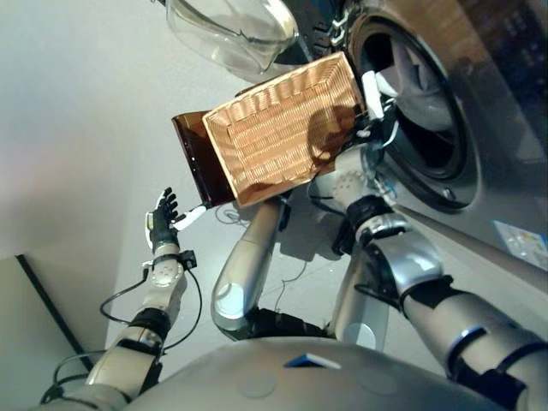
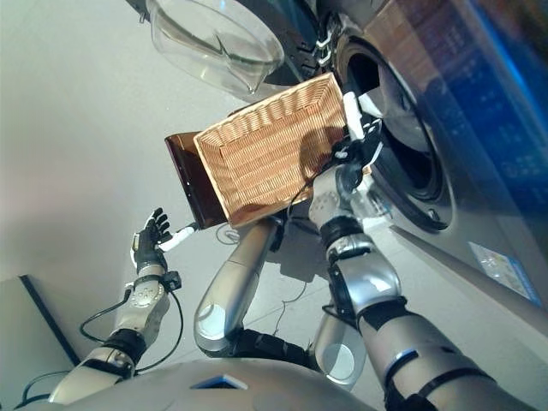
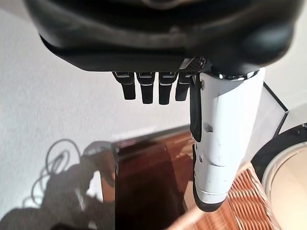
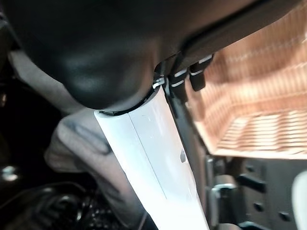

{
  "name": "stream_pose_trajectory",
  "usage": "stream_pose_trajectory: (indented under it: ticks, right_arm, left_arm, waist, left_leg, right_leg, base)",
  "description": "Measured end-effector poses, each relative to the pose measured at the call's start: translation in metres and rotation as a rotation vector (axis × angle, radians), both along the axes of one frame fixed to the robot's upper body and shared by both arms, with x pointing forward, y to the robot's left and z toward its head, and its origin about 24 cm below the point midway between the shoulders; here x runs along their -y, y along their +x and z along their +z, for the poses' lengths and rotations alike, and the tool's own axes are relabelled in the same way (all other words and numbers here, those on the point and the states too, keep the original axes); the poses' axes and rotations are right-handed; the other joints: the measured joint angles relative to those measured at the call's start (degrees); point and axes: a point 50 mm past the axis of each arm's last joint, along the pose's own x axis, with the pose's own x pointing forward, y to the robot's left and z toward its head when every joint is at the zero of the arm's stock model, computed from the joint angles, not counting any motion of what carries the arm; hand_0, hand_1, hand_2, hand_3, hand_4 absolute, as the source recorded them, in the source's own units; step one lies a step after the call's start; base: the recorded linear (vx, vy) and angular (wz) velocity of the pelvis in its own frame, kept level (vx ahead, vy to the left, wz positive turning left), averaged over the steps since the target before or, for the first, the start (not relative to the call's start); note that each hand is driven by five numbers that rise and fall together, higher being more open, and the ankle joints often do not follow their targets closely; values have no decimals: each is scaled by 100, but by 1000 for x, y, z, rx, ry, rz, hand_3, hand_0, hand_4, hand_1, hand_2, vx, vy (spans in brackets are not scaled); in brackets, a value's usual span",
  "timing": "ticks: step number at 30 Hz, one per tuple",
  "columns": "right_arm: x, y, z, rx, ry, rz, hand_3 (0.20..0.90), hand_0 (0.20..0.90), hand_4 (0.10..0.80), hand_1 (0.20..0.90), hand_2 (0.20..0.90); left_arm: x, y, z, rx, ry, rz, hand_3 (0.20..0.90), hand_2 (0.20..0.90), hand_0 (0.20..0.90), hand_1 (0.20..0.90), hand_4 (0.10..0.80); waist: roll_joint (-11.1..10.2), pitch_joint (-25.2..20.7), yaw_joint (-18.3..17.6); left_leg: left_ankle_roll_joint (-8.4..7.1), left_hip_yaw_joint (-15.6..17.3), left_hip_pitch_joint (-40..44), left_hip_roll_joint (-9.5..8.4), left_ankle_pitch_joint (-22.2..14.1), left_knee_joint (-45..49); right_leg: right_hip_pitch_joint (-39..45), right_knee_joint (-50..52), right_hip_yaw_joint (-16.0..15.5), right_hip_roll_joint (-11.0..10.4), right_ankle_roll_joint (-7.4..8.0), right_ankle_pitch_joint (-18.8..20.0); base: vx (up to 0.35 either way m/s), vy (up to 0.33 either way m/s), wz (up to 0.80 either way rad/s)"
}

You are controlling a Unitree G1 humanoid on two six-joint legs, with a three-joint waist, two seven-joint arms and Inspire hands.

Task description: Pick up the clothes and place them into the washing machine

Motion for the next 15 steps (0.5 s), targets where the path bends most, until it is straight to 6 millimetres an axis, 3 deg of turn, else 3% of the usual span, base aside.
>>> stream_pose_trajectory:
  ticks: [7,15]
  right_arm:
    - [-7,-45,-58,-134,31,45,900,900,800,900,900]
    - [4,-81,-96,-247,48,51,900,900,800,900,900]
  left_arm:
    - [-2,-16,-17,-105,-16,44,900,900,900,900,800]
    - [-13,-32,-27,-176,-34,103,900,900,900,900,800]
  waist:
    - [-277,-48,-217]
    - [-478,-257,-350]
  left_leg:
    - [-37,-24,946,123,241,-866]
    - [66,78,1749,164,488,-1692]
  right_leg:
    - [972,-914,-118,65,-33,264]
    - [1782,-1820,-146,53,79,608]
  base:
    - [49,2,-1]
    - [112,7,-4]
